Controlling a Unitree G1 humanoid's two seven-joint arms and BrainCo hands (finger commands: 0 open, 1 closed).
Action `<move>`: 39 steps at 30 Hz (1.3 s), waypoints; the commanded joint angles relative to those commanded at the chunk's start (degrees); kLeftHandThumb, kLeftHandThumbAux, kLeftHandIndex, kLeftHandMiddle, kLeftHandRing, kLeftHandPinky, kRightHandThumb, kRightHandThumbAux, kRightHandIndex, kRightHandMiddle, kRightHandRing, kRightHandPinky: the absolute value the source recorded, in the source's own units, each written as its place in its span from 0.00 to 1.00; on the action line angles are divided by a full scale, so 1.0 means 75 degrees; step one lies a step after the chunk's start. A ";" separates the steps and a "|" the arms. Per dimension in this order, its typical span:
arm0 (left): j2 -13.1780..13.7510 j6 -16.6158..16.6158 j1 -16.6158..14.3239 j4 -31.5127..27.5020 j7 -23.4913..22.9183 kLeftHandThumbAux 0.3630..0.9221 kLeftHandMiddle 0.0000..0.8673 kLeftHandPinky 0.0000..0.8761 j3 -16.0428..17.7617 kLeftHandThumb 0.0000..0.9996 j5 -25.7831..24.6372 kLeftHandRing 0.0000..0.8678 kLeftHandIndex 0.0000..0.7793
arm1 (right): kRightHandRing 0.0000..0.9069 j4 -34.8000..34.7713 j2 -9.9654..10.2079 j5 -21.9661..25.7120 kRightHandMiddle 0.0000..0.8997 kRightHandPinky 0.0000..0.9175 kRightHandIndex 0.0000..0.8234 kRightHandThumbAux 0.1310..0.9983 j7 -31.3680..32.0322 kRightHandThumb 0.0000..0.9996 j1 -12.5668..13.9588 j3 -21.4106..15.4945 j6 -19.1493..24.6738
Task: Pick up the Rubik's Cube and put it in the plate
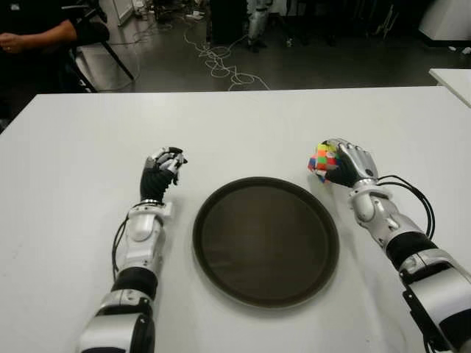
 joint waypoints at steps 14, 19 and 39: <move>-0.0017 -0.0118 -0.0017 0.0083 -0.0124 0.52 0.63 0.90 0.0047 0.86 -0.0079 0.88 0.54 | 0.51 -0.3557 -0.0108 -0.0284 0.55 0.53 0.46 0.65 -0.0361 0.83 0.1499 -0.0080 -0.0360; -0.0038 -0.0188 -0.0019 0.0093 -0.0117 0.53 0.62 0.89 0.0058 0.86 -0.0072 0.87 0.54 | 0.58 -0.5151 -0.0338 -0.0292 0.53 0.57 0.45 0.63 -0.0234 0.92 0.2264 -0.0254 -0.0919; -0.0048 -0.0226 -0.0040 0.0101 0.0028 0.52 0.63 0.90 -0.0022 0.86 0.0027 0.88 0.55 | 0.65 -0.6401 -0.0038 0.0080 0.55 0.71 0.42 0.63 0.0473 0.94 0.3015 -0.0381 -0.2474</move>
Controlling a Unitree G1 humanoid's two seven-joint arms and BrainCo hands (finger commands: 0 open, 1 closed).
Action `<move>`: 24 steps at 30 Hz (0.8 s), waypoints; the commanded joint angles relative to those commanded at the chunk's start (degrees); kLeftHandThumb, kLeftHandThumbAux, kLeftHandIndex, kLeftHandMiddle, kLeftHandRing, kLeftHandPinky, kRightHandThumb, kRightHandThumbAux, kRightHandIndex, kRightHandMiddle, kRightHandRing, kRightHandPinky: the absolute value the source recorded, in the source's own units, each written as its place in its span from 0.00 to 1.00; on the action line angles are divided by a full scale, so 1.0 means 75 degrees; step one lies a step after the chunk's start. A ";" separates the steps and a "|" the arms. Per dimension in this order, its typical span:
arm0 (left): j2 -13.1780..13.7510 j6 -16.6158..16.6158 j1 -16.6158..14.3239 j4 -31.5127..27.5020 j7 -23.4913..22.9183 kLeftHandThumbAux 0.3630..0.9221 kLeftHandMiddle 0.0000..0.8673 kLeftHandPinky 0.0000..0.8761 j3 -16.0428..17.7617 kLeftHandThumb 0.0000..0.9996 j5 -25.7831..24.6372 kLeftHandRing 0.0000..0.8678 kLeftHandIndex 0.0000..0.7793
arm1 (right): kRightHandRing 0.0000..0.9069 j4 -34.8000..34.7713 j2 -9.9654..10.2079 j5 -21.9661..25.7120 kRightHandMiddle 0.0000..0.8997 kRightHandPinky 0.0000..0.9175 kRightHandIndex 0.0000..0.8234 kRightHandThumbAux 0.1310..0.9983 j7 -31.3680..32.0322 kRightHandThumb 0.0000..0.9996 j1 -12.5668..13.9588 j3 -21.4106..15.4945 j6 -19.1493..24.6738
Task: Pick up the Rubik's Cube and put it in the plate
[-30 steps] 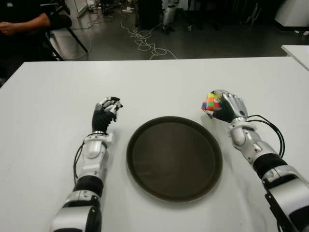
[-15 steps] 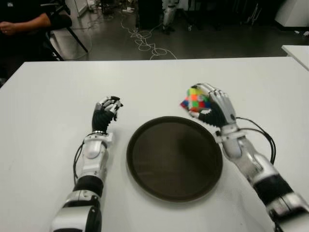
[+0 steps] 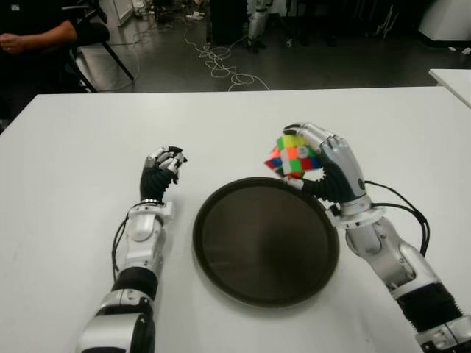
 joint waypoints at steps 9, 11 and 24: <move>-0.0052 0.0022 0.0001 -0.0034 -0.0199 0.53 0.62 0.90 0.0040 0.86 -0.0163 0.87 0.54 | 0.64 0.2589 0.0291 0.0060 0.54 0.70 0.44 0.62 0.0618 0.94 -0.0803 0.0516 -0.1010; -0.0069 0.0015 0.0005 -0.0056 -0.0207 0.53 0.62 0.89 0.0052 0.86 -0.0180 0.87 0.54 | 0.63 0.2485 0.0166 0.0262 0.55 0.68 0.44 0.62 0.1183 0.94 -0.0805 0.0567 -0.1102; -0.0084 0.0075 0.0033 -0.0103 0.0030 0.52 0.64 0.88 0.0018 0.86 -0.0030 0.87 0.55 | 0.61 0.1933 -0.0061 0.1007 0.54 0.59 0.43 0.62 0.3222 0.94 -0.0701 0.0494 -0.1029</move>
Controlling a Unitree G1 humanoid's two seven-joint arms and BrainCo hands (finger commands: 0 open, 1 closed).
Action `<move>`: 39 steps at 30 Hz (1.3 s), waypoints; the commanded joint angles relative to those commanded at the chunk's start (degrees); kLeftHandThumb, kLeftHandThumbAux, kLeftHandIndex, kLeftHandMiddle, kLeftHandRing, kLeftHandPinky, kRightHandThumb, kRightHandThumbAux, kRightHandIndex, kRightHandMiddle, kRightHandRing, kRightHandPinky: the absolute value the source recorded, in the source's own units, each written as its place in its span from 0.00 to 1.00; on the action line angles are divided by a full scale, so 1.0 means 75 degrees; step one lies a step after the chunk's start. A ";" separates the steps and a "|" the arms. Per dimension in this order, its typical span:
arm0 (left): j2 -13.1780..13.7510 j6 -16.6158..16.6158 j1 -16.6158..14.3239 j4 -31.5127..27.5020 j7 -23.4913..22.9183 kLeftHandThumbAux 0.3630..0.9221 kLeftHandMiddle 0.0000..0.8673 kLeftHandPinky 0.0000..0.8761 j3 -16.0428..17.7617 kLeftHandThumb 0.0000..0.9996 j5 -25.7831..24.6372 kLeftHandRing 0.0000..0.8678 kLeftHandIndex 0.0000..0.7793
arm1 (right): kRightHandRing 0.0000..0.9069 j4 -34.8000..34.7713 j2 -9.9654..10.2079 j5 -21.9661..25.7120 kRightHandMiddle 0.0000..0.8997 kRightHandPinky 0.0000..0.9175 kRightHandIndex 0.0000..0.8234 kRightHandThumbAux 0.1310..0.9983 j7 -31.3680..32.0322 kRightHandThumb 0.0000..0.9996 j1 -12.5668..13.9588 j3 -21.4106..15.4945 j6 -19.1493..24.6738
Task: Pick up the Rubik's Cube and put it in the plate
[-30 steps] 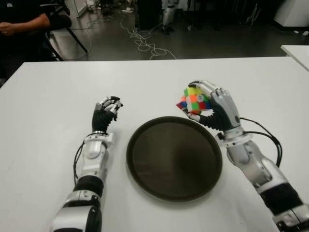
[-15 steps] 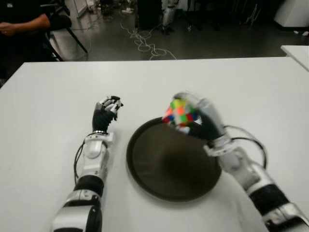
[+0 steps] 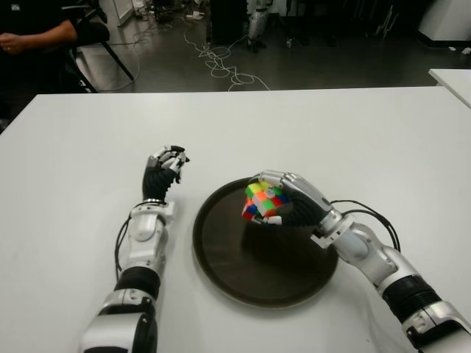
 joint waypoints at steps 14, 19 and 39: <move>0.0009 -0.0034 0.0014 -0.0001 0.0055 0.52 0.64 0.89 -0.0042 0.86 0.0059 0.88 0.54 | 0.59 -0.0103 -0.0024 0.0047 0.54 0.56 0.44 0.62 0.0619 0.94 0.0011 -0.0086 0.0098; 0.0019 0.0026 0.0016 -0.0020 0.0002 0.52 0.64 0.89 -0.0051 0.86 0.0035 0.88 0.55 | 0.59 -0.0156 -0.0034 0.0029 0.54 0.56 0.44 0.62 0.0728 0.94 0.0022 -0.0106 0.0157; 0.0049 0.0043 0.0015 -0.0020 0.0044 0.52 0.64 0.88 -0.0072 0.86 0.0045 0.87 0.54 | 0.01 -0.0405 -0.0281 -0.0192 0.02 0.01 0.01 0.36 0.1331 0.07 0.0090 -0.0057 0.0489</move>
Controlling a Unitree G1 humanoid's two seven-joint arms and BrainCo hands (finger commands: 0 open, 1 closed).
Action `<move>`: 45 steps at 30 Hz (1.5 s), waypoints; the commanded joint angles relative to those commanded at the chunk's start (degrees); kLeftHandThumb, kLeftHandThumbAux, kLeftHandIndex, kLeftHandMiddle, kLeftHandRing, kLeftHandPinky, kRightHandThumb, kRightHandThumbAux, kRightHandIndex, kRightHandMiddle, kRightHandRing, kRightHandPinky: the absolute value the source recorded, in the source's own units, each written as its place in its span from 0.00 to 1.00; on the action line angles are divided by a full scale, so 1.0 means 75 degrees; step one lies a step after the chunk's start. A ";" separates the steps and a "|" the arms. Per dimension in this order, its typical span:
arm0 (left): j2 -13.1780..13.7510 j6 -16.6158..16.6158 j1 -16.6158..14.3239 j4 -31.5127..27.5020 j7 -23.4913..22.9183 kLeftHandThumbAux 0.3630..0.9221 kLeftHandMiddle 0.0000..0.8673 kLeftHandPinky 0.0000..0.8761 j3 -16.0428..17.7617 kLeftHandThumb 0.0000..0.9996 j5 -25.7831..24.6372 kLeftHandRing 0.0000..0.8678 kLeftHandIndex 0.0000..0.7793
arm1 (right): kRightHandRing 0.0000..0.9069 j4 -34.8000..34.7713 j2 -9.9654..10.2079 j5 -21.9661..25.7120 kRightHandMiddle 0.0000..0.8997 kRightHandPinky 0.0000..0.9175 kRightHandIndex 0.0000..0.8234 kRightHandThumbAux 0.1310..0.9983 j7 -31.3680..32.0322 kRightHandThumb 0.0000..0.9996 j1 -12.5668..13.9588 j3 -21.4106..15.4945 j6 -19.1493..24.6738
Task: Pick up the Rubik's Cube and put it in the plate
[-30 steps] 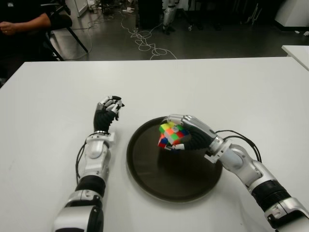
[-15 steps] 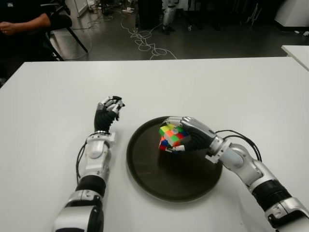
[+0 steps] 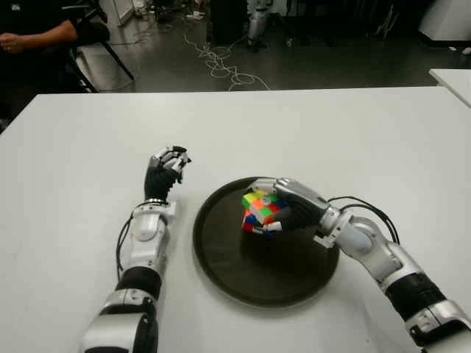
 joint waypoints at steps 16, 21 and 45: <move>0.0014 0.0025 -0.0010 0.0006 0.0187 0.52 0.65 0.83 -0.0040 0.85 0.0117 0.84 0.54 | 0.00 0.0013 -0.0142 -0.0382 0.00 0.00 0.00 0.18 -0.0038 0.00 -0.0101 0.0047 0.0095; 0.0021 0.0038 -0.0011 0.0003 0.0146 0.52 0.64 0.85 -0.0043 0.85 0.0111 0.85 0.54 | 0.00 0.0054 -0.0158 -0.0404 0.00 0.00 0.00 0.17 -0.0036 0.00 -0.0126 0.0044 0.0093; 0.0096 0.0057 -0.0064 0.0128 0.0031 0.52 0.65 0.85 -0.0061 0.85 0.0116 0.86 0.54 | 0.00 0.0173 -0.0329 -0.0269 0.00 0.00 0.00 0.14 0.0096 0.00 -0.0390 -0.0097 0.0295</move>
